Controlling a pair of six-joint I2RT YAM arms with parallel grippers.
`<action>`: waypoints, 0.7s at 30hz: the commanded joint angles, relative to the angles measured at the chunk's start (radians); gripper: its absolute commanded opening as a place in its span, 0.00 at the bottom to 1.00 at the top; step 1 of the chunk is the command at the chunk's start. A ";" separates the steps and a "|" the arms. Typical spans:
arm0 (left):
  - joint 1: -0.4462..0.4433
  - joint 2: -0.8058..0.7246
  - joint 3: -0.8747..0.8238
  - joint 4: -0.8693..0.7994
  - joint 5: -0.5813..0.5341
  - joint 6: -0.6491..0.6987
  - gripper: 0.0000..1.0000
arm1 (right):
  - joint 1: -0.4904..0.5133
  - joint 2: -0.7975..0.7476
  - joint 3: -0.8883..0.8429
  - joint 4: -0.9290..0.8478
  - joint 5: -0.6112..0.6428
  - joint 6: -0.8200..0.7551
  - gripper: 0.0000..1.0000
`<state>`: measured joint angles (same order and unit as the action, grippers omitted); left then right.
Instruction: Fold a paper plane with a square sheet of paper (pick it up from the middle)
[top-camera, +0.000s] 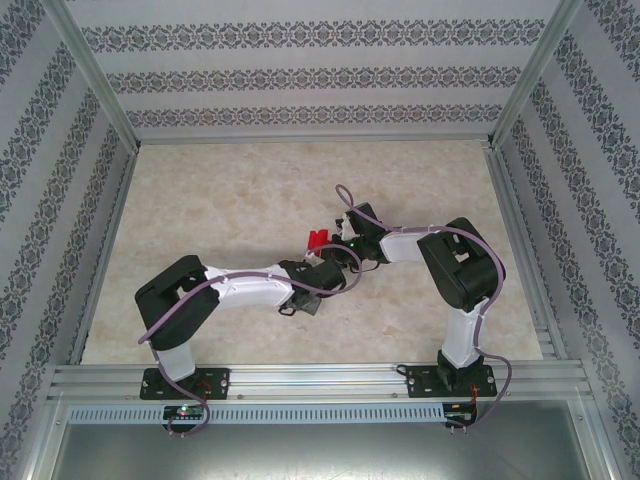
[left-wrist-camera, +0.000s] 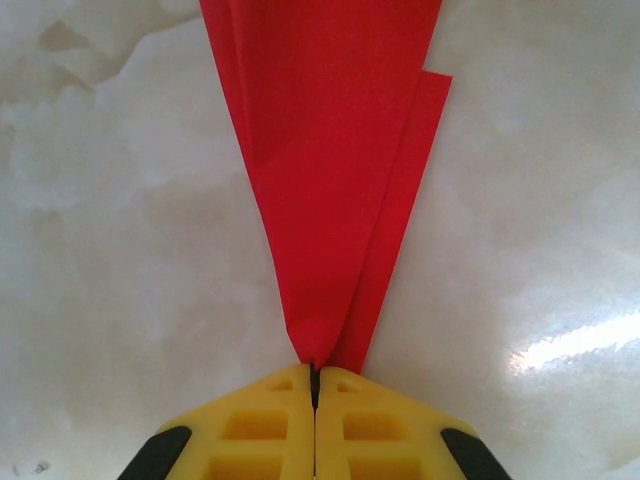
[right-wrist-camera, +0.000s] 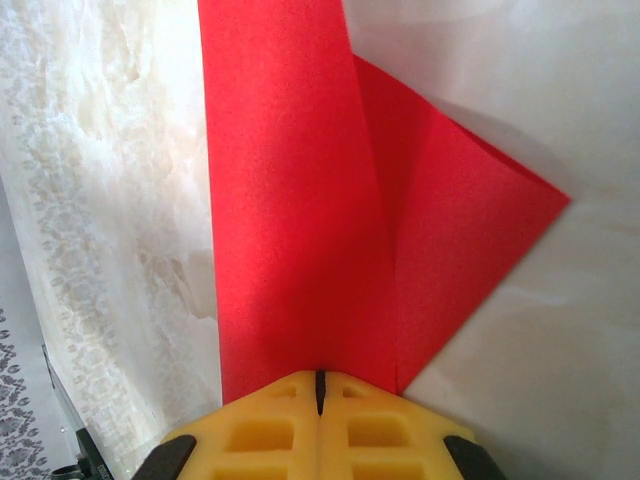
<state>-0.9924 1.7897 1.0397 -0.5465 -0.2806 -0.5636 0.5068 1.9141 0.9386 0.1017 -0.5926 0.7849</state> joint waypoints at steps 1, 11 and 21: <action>-0.023 0.051 0.021 -0.084 -0.047 0.050 0.08 | 0.005 0.039 -0.034 -0.068 0.077 -0.022 0.04; -0.044 0.049 0.038 -0.097 -0.059 0.095 0.20 | 0.002 0.046 -0.036 -0.062 0.072 -0.023 0.04; -0.040 -0.097 -0.012 -0.029 -0.012 0.128 0.36 | 0.002 0.049 -0.028 -0.060 0.065 -0.023 0.04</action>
<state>-1.0203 1.7512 1.0405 -0.5873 -0.3122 -0.4660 0.5068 1.9141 0.9379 0.1055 -0.5930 0.7849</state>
